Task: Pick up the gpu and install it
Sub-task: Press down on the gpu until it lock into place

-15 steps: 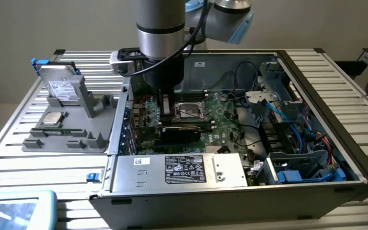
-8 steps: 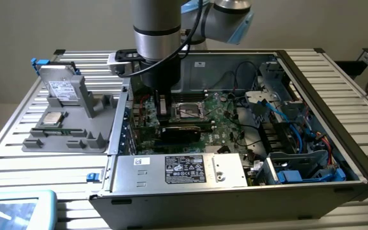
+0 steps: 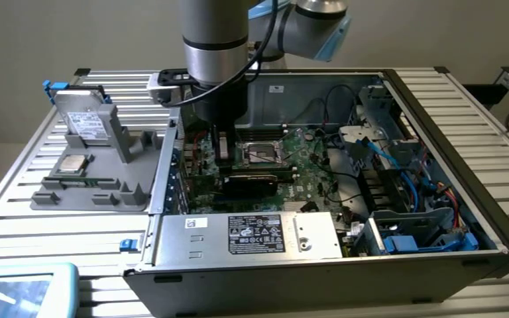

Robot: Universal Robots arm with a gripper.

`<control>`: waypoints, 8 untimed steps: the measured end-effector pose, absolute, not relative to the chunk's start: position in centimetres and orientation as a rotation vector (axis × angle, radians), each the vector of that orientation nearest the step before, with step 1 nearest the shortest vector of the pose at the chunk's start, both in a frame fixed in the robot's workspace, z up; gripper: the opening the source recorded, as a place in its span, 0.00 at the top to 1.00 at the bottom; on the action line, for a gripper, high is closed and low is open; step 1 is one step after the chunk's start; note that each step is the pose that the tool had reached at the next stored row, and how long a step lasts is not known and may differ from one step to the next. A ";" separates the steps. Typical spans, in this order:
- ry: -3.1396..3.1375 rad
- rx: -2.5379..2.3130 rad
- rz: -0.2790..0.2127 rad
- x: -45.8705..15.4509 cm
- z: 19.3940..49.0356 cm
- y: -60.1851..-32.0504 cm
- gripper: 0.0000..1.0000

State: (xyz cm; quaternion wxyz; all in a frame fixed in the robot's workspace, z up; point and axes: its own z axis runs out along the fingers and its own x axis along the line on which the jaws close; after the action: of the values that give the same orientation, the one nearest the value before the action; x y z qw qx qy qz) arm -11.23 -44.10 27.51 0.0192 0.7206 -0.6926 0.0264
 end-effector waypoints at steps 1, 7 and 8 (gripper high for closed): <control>-2.151 2.234 0.083 -11.2 27.5 -44.1 0.89; -2.154 2.226 0.088 -11.2 27.2 -44.1 0.89; -2.155 2.225 0.088 -11.2 27.2 -44.1 0.89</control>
State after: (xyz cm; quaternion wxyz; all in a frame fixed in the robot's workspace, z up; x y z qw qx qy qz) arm -11.23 -44.10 27.19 0.0213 0.7180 -0.6952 0.0284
